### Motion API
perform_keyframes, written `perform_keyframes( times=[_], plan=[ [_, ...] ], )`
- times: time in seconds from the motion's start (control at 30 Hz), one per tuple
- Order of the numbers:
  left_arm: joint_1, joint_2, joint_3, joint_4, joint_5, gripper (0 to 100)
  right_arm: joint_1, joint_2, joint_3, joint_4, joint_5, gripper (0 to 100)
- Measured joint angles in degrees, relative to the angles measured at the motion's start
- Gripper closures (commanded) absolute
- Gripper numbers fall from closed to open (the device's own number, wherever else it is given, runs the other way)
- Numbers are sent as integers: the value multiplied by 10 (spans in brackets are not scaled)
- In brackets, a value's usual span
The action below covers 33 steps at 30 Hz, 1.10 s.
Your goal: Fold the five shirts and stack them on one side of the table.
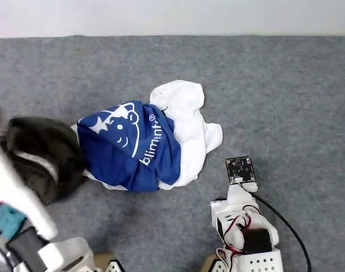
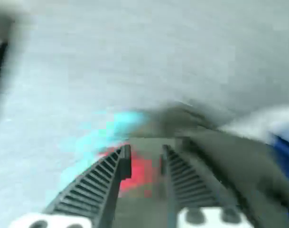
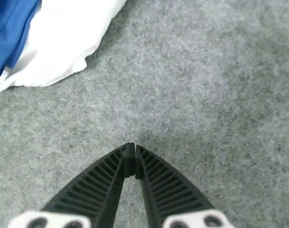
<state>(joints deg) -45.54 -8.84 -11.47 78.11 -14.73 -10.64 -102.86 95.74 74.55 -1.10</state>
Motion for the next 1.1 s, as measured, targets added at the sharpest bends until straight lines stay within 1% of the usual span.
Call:
perform_keyframes(
  times=[0.13,0.23,0.33,0.43,0.53,0.6,0.7,0.77,0.9,1.0,1.1],
  plan=[
    [-119,0,-33,-84,0,937,0,0,0,0,0,988],
    [-178,0,-36,-123,-3,848,0,0,0,0,0,988],
    [-198,0,-36,-126,-47,761,0,0,0,0,0,988],
    [-200,0,-36,-111,-89,752,0,0,0,0,0,988],
    [-184,-1,-47,-85,-100,753,0,0,0,0,0,988],
    [-152,-12,-52,-62,-100,753,0,0,0,0,0,988],
    [-76,-42,-52,-6,-104,753,0,0,0,0,0,988],
    [-4,-64,-52,51,-104,753,0,0,0,0,0,988],
    [176,-78,-48,163,-99,751,0,0,0,0,0,988],
    [307,-71,-9,181,-65,750,0,0,0,0,0,988],
    [406,-33,40,173,-54,750,0,0,0,0,0,988]
  ],
)
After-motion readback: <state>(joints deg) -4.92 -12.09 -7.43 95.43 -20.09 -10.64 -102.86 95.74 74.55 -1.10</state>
